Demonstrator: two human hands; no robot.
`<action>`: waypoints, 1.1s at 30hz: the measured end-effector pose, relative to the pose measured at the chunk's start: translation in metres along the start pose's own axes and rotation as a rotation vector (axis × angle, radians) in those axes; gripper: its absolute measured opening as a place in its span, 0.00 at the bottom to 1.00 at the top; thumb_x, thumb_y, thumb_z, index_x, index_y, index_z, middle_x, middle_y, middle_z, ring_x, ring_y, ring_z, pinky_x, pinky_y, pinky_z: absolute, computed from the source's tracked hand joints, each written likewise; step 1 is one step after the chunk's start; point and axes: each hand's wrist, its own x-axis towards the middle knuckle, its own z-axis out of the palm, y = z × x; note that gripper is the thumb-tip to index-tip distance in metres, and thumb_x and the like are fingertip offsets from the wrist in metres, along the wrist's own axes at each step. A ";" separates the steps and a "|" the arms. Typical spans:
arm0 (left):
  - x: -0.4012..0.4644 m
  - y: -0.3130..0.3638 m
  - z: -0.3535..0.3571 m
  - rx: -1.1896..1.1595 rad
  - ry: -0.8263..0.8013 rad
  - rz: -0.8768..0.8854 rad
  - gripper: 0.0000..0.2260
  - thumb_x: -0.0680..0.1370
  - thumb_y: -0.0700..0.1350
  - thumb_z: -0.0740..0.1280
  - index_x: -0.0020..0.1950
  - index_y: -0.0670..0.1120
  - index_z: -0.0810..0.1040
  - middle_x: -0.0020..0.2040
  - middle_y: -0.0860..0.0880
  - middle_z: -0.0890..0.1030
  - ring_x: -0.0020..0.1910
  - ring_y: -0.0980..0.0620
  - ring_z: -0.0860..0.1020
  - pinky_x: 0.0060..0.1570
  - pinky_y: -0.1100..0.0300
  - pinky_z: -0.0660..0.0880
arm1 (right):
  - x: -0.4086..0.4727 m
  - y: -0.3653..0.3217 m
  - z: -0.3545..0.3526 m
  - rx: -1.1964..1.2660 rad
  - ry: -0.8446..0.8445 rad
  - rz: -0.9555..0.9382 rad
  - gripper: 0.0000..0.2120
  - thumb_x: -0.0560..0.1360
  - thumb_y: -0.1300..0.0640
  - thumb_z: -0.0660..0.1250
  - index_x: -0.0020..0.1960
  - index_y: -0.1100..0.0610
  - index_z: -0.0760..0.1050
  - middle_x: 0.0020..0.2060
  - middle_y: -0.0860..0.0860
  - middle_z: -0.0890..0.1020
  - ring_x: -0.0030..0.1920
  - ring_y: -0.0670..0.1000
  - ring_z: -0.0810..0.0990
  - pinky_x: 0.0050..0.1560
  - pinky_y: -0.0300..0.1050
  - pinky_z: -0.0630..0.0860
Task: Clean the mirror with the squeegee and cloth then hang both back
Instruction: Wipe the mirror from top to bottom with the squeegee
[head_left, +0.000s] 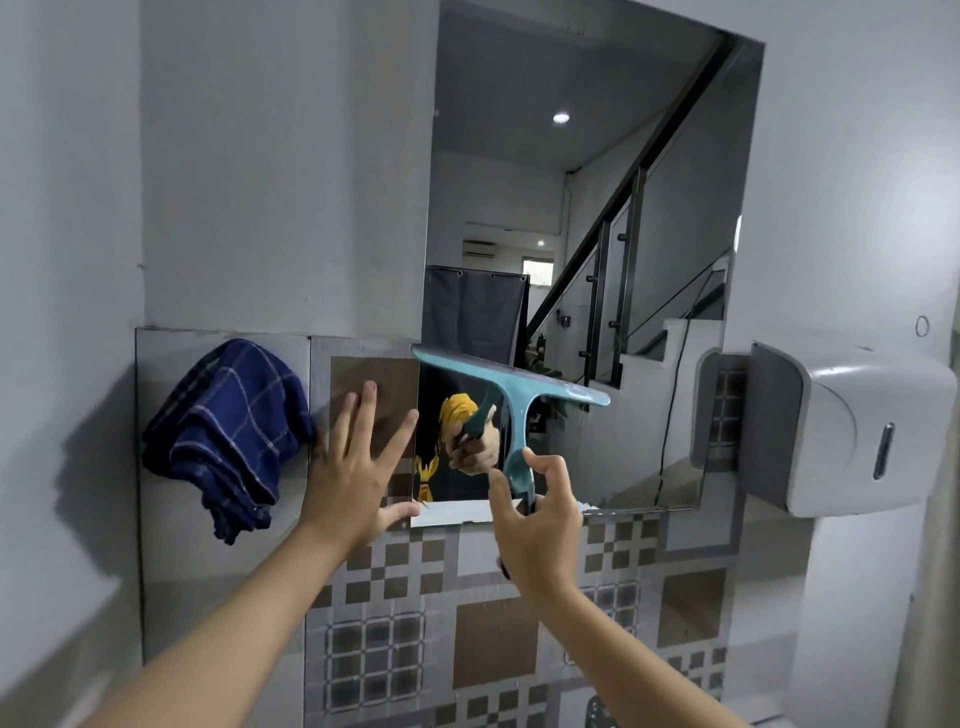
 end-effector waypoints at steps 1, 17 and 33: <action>0.000 0.000 0.000 -0.009 0.000 -0.001 0.53 0.56 0.67 0.74 0.75 0.52 0.54 0.75 0.37 0.52 0.72 0.34 0.54 0.62 0.39 0.59 | 0.002 0.004 -0.004 -0.015 -0.014 -0.009 0.17 0.73 0.58 0.72 0.46 0.40 0.66 0.37 0.44 0.79 0.25 0.40 0.71 0.25 0.29 0.67; 0.000 -0.001 0.001 -0.012 -0.027 0.002 0.52 0.58 0.68 0.72 0.75 0.53 0.53 0.76 0.37 0.48 0.73 0.34 0.50 0.63 0.32 0.62 | 0.064 0.049 -0.106 -0.462 -0.207 -0.312 0.17 0.69 0.56 0.76 0.56 0.55 0.79 0.20 0.40 0.65 0.24 0.42 0.72 0.21 0.29 0.60; 0.000 0.000 0.001 0.011 -0.022 0.028 0.50 0.59 0.67 0.71 0.75 0.50 0.56 0.76 0.36 0.48 0.72 0.32 0.52 0.61 0.32 0.61 | 0.107 0.084 -0.187 -0.574 -0.285 -0.362 0.21 0.70 0.39 0.66 0.57 0.50 0.78 0.28 0.51 0.79 0.22 0.53 0.67 0.22 0.45 0.67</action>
